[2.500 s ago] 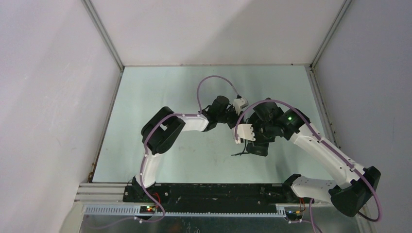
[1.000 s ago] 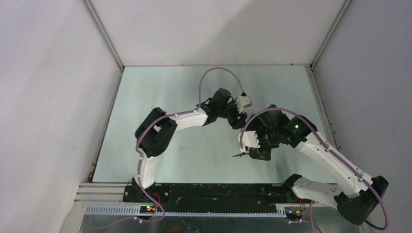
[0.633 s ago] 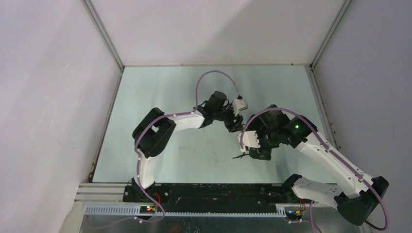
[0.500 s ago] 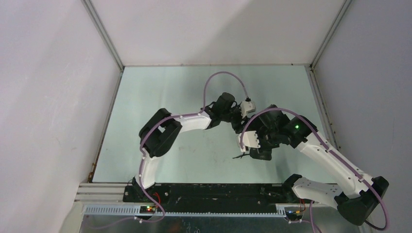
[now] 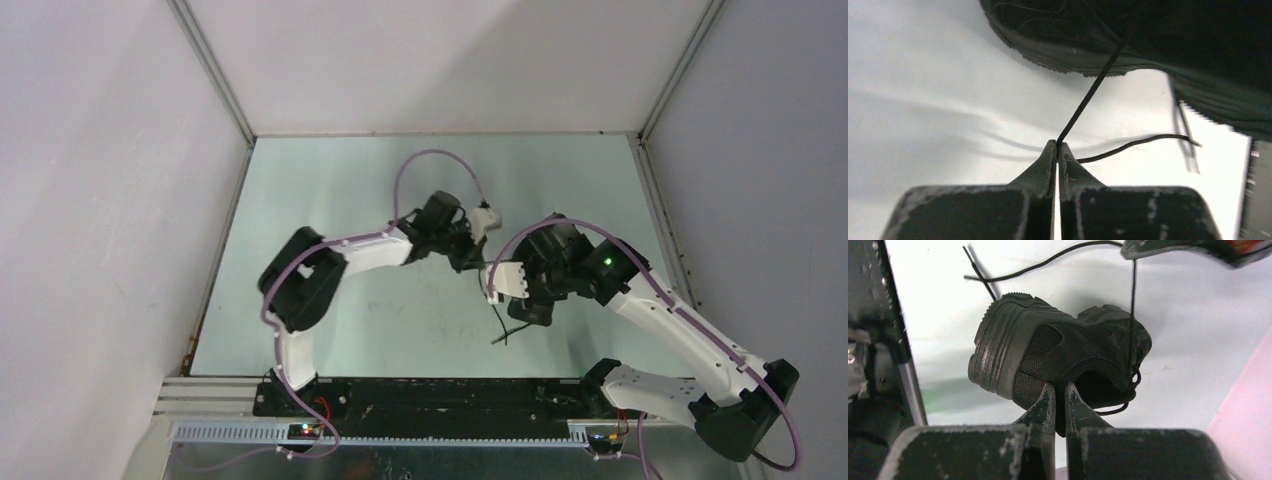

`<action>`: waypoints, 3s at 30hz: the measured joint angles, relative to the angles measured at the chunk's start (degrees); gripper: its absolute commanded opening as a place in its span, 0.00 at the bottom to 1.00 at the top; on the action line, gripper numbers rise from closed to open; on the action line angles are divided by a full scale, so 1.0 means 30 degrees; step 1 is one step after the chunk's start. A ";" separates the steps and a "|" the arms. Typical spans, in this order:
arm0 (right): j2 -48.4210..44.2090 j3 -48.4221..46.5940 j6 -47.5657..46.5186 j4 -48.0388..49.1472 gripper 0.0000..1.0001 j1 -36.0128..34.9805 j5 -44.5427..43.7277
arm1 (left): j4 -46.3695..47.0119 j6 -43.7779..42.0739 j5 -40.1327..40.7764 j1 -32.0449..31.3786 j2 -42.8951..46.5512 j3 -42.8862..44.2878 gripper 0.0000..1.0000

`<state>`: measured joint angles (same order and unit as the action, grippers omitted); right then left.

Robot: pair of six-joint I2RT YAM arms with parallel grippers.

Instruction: Tie the shoes

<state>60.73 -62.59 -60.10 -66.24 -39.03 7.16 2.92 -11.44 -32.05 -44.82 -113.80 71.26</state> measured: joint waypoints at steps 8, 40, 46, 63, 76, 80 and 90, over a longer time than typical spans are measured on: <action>0.2302 0.0000 0.1894 0.4058 0.00 -0.2805 -0.1311 | -0.7038 0.2703 -0.1632 0.3752 0.5938 0.1275 0.00; 0.0612 0.1304 0.0663 0.5676 0.69 -0.5202 -0.1632 | -1.6320 0.0648 0.1727 0.6360 0.6819 -0.1042 0.46; -0.1741 -0.1275 0.4619 0.4605 0.69 0.0095 0.1377 | -1.2968 -0.2557 0.2550 0.5581 1.2604 -0.4495 0.46; -0.0474 -0.2040 1.1438 0.3475 0.66 1.2480 1.0185 | -1.3019 -1.7915 0.5712 -0.4801 0.8313 -0.6018 0.50; -0.0634 -0.1399 1.2138 0.3395 0.66 1.4294 1.2029 | -1.1795 -2.1376 0.6309 -0.6222 0.5370 -0.4524 0.42; -0.0634 -0.1399 1.2196 0.3395 0.66 1.4498 1.2211 | -1.2233 -2.2352 0.6266 -0.6550 0.5282 -0.4422 0.39; -0.0619 -0.1399 1.2320 0.3213 0.66 1.4528 1.2415 | -1.3027 -2.2629 0.5880 -0.7286 0.4830 -0.3949 0.01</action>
<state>58.87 -66.78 -23.14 -56.60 4.56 44.40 -36.16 -79.33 -14.41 -66.67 -99.31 59.42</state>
